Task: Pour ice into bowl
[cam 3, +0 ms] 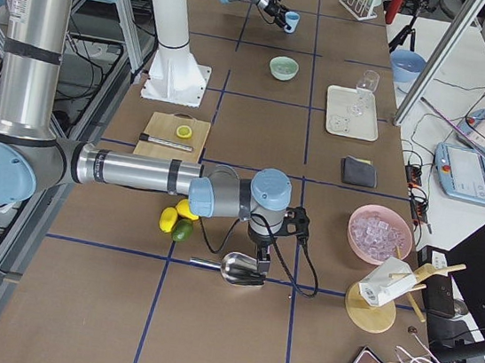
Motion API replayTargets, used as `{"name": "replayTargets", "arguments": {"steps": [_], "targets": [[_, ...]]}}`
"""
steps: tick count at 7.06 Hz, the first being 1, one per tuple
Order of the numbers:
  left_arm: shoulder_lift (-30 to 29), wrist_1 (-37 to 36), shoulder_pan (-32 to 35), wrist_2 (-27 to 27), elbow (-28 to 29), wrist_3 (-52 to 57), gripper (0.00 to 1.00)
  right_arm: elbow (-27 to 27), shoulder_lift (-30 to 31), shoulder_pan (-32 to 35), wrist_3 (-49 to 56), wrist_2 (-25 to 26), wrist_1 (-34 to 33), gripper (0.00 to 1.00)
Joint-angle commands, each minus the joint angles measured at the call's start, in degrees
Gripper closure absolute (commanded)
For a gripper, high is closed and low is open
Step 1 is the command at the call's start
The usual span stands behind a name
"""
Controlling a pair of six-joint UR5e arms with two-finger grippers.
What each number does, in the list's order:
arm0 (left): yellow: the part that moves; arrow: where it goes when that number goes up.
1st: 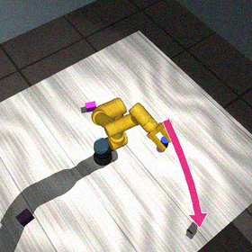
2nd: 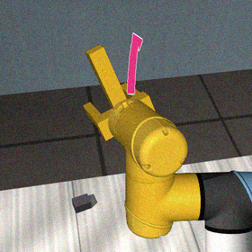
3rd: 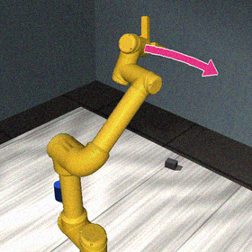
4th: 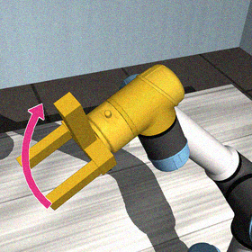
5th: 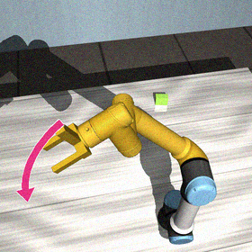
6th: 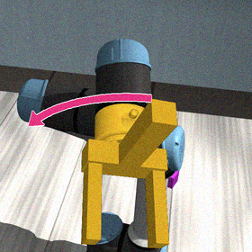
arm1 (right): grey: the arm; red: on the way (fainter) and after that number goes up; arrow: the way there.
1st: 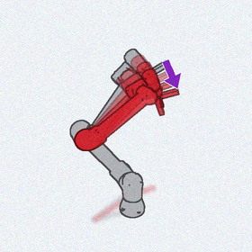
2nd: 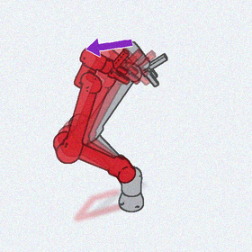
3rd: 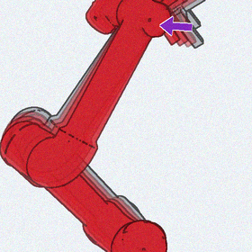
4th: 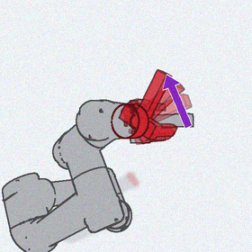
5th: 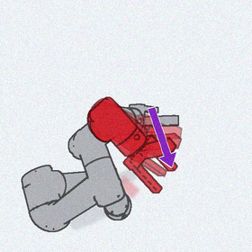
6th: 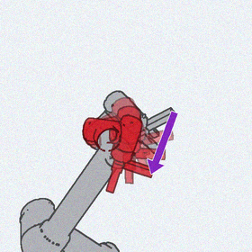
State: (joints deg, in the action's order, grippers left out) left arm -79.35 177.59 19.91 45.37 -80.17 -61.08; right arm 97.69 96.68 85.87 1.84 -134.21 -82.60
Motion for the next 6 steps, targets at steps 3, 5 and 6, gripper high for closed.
{"name": "replayTargets", "arguments": {"steps": [3,5,6], "targets": [[0.78,1.17,0.3,0.59,-2.0,4.02,0.0,0.04,-0.09,0.0,0.0,0.0,0.07,0.0],[1.56,2.23,0.74,3.4,-2.62,5.26,0.0,0.04,0.0,0.0,0.0,0.0,0.07,0.0],[2.09,2.23,0.92,4.1,-3.84,6.23,0.0,0.04,-0.09,0.0,0.0,0.0,0.07,0.0]]}}
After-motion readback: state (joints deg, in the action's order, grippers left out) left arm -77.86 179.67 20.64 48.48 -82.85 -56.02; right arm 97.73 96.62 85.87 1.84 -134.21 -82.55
